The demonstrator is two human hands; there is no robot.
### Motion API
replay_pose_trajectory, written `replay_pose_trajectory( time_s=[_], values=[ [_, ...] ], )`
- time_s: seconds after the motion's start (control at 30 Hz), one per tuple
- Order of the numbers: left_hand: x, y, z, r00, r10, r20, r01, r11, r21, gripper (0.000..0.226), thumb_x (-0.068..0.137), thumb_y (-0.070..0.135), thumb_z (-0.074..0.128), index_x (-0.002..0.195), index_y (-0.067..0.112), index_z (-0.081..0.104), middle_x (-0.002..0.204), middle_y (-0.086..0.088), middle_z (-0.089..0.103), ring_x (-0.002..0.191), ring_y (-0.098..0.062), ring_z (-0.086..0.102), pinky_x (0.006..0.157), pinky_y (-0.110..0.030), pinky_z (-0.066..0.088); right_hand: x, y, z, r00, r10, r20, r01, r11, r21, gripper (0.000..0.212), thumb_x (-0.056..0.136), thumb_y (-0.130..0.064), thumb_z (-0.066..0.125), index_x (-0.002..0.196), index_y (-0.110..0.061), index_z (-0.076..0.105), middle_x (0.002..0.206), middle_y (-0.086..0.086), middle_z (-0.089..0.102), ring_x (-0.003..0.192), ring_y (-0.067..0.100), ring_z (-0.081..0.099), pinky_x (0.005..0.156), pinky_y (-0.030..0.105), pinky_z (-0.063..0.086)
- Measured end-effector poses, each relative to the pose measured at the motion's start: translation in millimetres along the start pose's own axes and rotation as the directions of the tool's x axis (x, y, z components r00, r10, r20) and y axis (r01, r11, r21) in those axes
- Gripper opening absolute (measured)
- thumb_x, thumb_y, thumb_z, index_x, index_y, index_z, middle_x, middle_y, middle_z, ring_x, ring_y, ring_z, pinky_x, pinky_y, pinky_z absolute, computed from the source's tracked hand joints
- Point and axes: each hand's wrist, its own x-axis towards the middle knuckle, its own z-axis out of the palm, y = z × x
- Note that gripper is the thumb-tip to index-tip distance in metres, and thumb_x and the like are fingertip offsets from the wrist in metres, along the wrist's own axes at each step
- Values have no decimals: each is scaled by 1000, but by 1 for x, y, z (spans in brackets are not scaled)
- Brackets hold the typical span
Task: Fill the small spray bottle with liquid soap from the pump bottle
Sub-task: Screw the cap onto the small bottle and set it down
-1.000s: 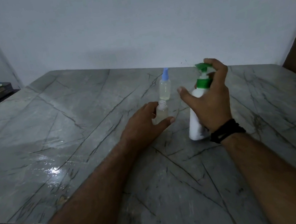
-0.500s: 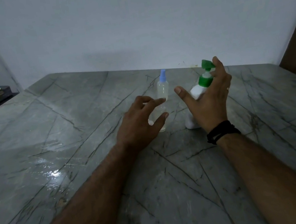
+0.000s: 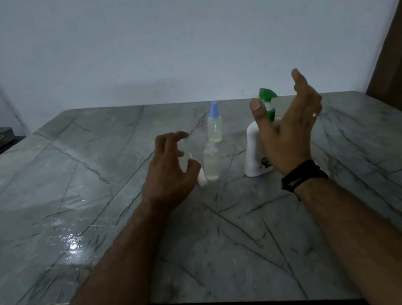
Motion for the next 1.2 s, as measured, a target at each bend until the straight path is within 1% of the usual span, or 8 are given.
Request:
replay_pose_trajectory(
  time_s=[0.1,0.2,0.37,0.57,0.83,0.97,1.03,1.2],
  values=[
    [-2,-3,-4,999,-21,41,18,998,67,39,81,28,64,117,21,53,121,3,45,103,-16,56,77,-30,49,0,-19,-12,990,-130,-50,129,991,-23,60,88,-37,68,137,-9,46,137,13,44,129,27,40,107,39,37],
    [-2,-3,-5,978,-61,197,25,984,177,44,78,46,55,118,30,51,118,6,49,107,-14,48,89,-42,46,-15,-37,-17,976,-214,36,213,977,32,45,84,-23,70,123,-8,55,123,9,46,117,26,47,96,30,43],
    [-5,-1,-3,901,-181,393,23,927,375,50,84,42,57,132,45,44,141,4,38,127,-21,34,101,-48,37,-47,-48,-6,928,-65,367,34,995,90,48,86,-17,72,128,-10,52,123,4,49,111,14,48,93,27,44],
    [-12,-2,-13,907,-169,385,-19,899,438,39,86,47,56,124,45,51,140,7,40,129,-20,33,104,-50,33,-55,-39,22,755,97,648,-26,993,-118,79,85,-20,70,151,-9,26,143,16,38,131,32,42,109,38,35],
    [-14,-13,-22,964,-164,210,39,867,496,35,89,51,52,119,33,53,123,5,49,114,-18,44,93,-43,39,-67,-18,41,730,162,664,-85,985,-147,62,94,-28,63,149,-14,38,142,9,53,127,27,52,109,41,41],
    [-5,-6,-24,992,-101,-74,123,906,405,36,90,52,52,113,25,56,101,6,59,88,-12,53,75,-36,46,-71,-14,41,751,126,648,-78,992,-102,58,95,-33,64,146,-16,42,139,6,56,123,24,55,106,42,44],
    [2,4,-24,973,-137,-186,175,962,208,34,90,51,55,111,24,57,93,12,60,77,-3,56,66,-28,50,-72,-13,41,756,124,643,-86,992,-90,57,94,-34,64,145,-17,43,138,6,57,122,23,55,105,42,45],
    [12,25,-23,926,-263,-271,203,952,-231,35,91,43,58,116,18,60,98,15,64,86,10,60,63,-4,44,-73,-9,42,758,124,640,-83,992,-95,59,95,-34,63,147,-17,41,137,6,57,121,22,56,106,39,44]
  ],
)
